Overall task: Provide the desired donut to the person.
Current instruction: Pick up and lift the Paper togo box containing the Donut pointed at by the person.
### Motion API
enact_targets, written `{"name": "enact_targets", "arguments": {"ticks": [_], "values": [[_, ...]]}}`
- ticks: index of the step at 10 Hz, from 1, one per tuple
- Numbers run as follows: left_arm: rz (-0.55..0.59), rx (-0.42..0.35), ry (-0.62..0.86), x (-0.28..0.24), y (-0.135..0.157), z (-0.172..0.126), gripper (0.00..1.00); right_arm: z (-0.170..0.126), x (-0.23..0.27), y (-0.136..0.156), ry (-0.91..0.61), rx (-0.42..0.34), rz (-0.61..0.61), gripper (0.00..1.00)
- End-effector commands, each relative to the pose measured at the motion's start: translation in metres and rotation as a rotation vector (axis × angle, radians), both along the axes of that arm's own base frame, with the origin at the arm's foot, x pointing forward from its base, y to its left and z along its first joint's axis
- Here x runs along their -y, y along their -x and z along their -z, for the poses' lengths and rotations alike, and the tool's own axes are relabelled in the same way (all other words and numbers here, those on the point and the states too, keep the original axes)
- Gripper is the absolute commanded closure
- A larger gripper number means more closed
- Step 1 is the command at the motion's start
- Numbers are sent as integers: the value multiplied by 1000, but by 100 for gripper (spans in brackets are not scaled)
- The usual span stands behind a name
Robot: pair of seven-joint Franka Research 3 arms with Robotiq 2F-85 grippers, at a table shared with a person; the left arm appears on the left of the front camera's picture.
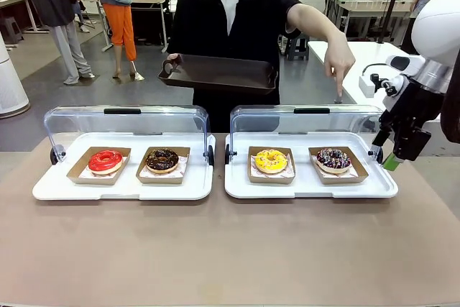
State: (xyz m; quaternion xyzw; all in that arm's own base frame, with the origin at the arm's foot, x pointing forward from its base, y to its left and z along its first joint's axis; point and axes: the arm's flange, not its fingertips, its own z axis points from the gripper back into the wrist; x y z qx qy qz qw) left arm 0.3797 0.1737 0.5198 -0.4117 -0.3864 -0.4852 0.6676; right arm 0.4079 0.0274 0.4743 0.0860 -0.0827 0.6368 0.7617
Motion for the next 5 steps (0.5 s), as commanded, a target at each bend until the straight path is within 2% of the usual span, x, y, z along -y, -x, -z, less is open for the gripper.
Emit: {"name": "enact_targets", "arguments": {"ticks": [1,4,5], "values": [[4,13,15,-1,1,-2,0,-3,-5,2,20,5,-7,0],[4,13,15,-1,1,-2,0,-2,-4,1,1,6,-10,0],[4,13,15,-1,1,-2,0,6,-6,-4,21,25,-34,0]]}}
